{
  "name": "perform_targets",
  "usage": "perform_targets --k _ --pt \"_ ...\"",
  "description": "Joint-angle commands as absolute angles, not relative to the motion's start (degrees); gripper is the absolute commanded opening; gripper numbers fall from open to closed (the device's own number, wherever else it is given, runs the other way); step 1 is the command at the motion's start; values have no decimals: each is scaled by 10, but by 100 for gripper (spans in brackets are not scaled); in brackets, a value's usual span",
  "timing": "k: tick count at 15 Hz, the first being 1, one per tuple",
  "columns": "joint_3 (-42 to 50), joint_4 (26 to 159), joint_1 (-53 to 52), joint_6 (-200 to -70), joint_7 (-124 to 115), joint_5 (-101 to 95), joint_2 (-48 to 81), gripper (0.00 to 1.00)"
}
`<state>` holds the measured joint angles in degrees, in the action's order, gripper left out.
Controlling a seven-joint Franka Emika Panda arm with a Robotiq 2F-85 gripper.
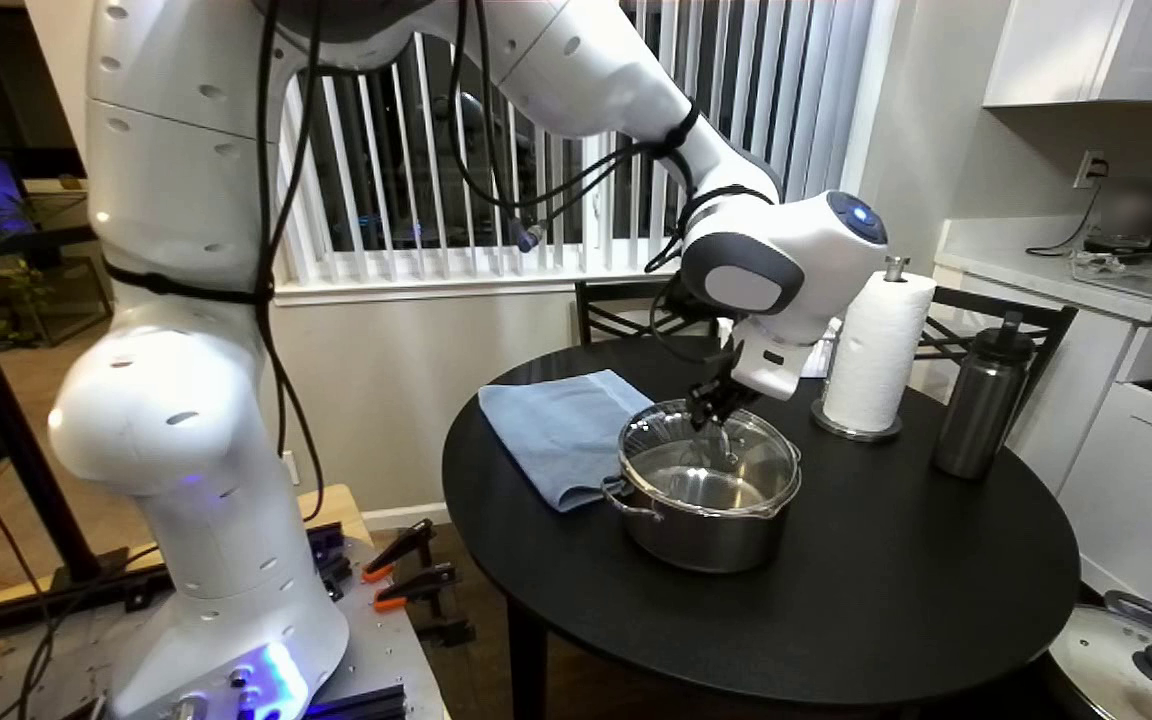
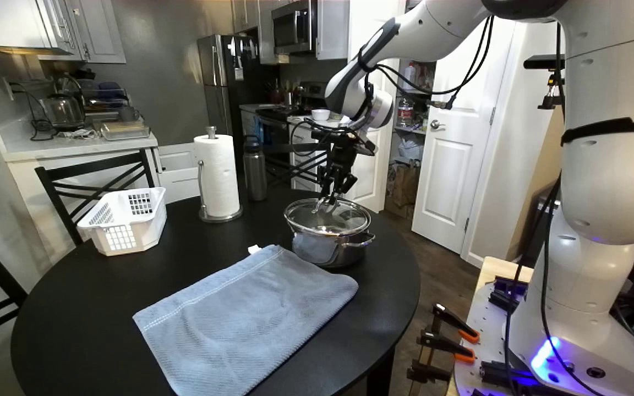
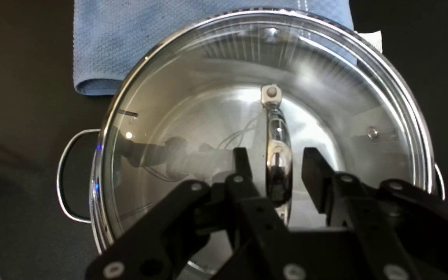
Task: Put the glass lid on the black pot.
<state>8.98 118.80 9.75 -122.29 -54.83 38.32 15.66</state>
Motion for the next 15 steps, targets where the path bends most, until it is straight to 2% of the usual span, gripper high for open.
perform_targets --k 1,5,8,9,10,11,15 --pt "93 1201 98 -1213 -537 391 132 70" --pt "92 1202 97 -1215 -537 391 126 96" --pt "93 1195 92 -1215 -550 378 133 100" --pt "93 1194 91 -1215 -551 376 134 96" --pt "92 1193 90 -1215 -551 374 136 75" --pt "92 1192 90 -1215 -552 373 137 73" --pt "92 1191 88 -1214 -553 371 137 45"
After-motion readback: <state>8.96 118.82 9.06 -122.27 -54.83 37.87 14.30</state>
